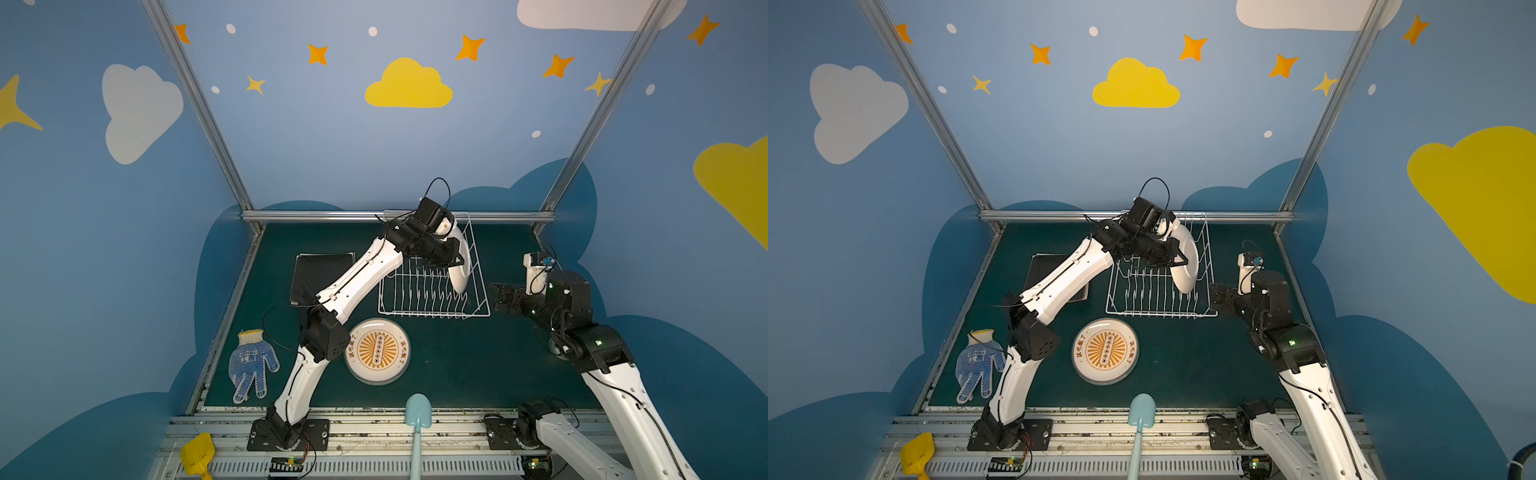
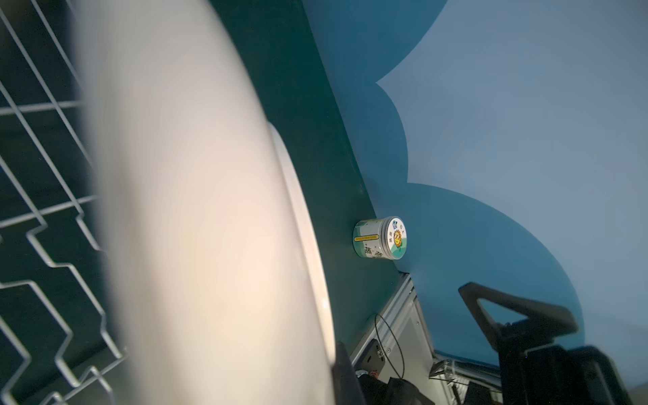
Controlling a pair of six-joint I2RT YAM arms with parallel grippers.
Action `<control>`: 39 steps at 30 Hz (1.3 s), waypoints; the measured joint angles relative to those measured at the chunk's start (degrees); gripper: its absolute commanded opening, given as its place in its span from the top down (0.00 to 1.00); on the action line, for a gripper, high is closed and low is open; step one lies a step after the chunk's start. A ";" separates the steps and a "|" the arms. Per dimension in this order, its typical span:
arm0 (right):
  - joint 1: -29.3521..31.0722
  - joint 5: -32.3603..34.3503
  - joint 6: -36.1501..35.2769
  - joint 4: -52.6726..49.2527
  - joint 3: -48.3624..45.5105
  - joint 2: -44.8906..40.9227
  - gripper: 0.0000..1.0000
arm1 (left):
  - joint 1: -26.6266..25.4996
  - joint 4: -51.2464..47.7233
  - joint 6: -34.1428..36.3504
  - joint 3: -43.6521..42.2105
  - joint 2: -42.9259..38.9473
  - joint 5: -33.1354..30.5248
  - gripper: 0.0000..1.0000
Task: Unload the plates from the dish rack
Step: 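Grip the rim of the last plate in the rack with the left gripper, then tilt and lift the plate out of the rack toward the right gripper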
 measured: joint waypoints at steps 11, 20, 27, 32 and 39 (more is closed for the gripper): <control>-10.05 -17.29 9.66 -3.85 6.58 7.76 0.03 | -0.02 12.28 21.24 -31.61 -25.81 -14.21 0.97; -13.62 -34.60 18.86 -1.31 10.16 13.40 0.03 | -0.04 30.34 40.59 -61.00 -41.88 -22.47 0.97; -10.99 -43.39 25.11 3.74 12.09 17.59 0.03 | -1.49 37.03 55.52 -70.69 -48.57 -27.78 0.97; -6.16 -44.28 27.12 4.68 13.22 20.65 0.05 | -2.89 40.61 65.24 -74.01 -50.16 -31.30 0.97; -0.72 -43.34 28.26 5.25 15.32 22.64 0.08 | -4.33 42.38 75.47 -76.43 -50.27 -34.75 0.97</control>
